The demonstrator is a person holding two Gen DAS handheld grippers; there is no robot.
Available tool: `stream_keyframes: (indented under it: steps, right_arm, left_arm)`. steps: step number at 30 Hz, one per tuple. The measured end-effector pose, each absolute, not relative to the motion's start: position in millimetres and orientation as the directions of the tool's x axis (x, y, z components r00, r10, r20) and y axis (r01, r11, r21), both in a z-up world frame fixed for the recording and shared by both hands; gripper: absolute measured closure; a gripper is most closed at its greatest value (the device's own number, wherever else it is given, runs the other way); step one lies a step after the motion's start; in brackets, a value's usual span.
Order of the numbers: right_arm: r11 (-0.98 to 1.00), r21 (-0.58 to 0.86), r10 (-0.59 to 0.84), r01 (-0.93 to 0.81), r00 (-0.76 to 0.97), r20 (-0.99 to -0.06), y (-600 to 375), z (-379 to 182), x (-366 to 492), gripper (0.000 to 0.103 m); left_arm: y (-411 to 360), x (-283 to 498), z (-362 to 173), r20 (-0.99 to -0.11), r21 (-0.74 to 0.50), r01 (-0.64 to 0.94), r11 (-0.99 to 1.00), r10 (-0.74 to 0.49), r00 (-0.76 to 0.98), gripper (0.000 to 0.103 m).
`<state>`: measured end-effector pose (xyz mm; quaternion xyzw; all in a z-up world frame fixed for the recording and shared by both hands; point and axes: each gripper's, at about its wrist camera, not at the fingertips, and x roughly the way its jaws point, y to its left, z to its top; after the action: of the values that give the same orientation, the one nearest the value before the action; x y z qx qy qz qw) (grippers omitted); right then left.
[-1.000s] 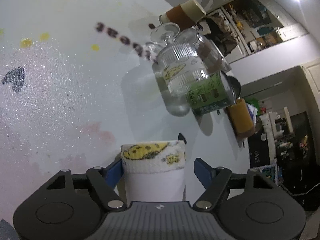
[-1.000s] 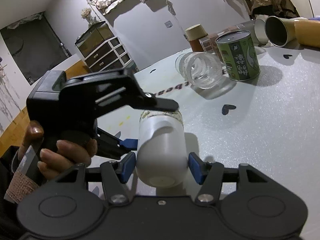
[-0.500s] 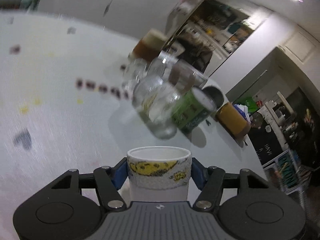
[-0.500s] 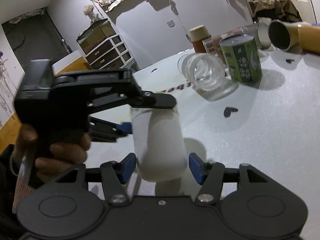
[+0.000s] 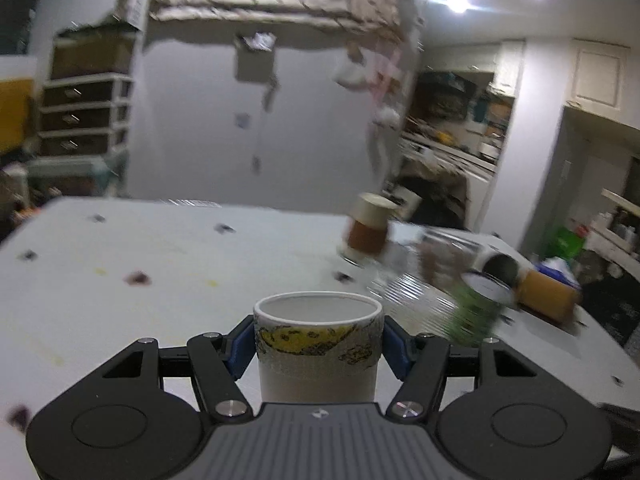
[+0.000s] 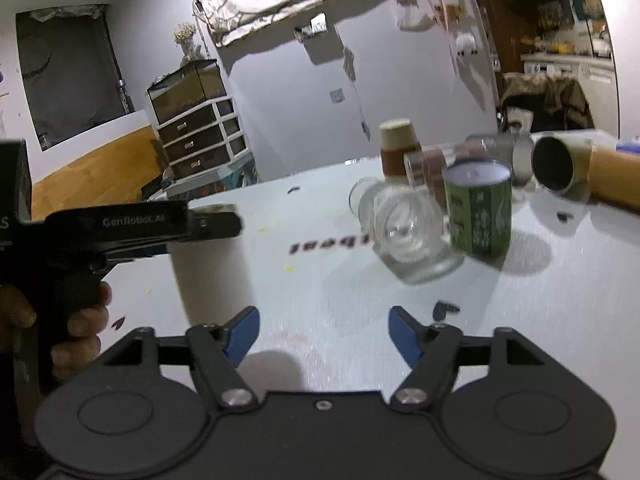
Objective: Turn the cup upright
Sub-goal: 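Open the right tool and withdraw while the left tool holds the cup, then lower the cup upright onto the table with the left tool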
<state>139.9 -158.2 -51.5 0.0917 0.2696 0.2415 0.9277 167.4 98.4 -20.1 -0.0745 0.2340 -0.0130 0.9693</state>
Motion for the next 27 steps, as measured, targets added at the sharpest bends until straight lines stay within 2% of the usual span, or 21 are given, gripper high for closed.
stream_keyframes:
  steps: [2,6,12,19,27]
  right_arm:
    - [0.873,0.281,0.486,-0.399,0.757,-0.437,-153.7,-47.9,137.4,0.016]
    - [0.877,0.246,0.479,-0.412,0.773,-0.415,-144.3,-42.8,133.2,0.014]
    - [0.880,0.232,0.475,-0.414,0.773,-0.421,-134.5,-42.9,132.5,0.013]
    - [0.883,0.221,0.470,-0.415,0.769,-0.434,-126.1,-43.9,135.2,0.013]
    - [0.884,0.214,0.467,-0.415,0.771,-0.434,-123.5,-43.9,134.7,0.013]
  left_arm:
    - [114.7,172.2,-16.3,-0.432,-0.123,-0.052,0.991,-0.006,0.902,0.039]
    - [150.7,192.8,-10.1,-0.405,-0.095,-0.142,0.985,0.092,0.910,0.039]
    - [202.2,231.5,-6.3,-0.424,-0.142,-0.245,0.959,0.164,0.890,0.039]
    - [229.5,269.2,-11.5,-0.379,-0.087,-0.341,0.936,0.286,0.880,0.039]
    - [261.4,295.5,-33.2,-0.383,-0.072,-0.417,0.906,0.361,0.850,0.039]
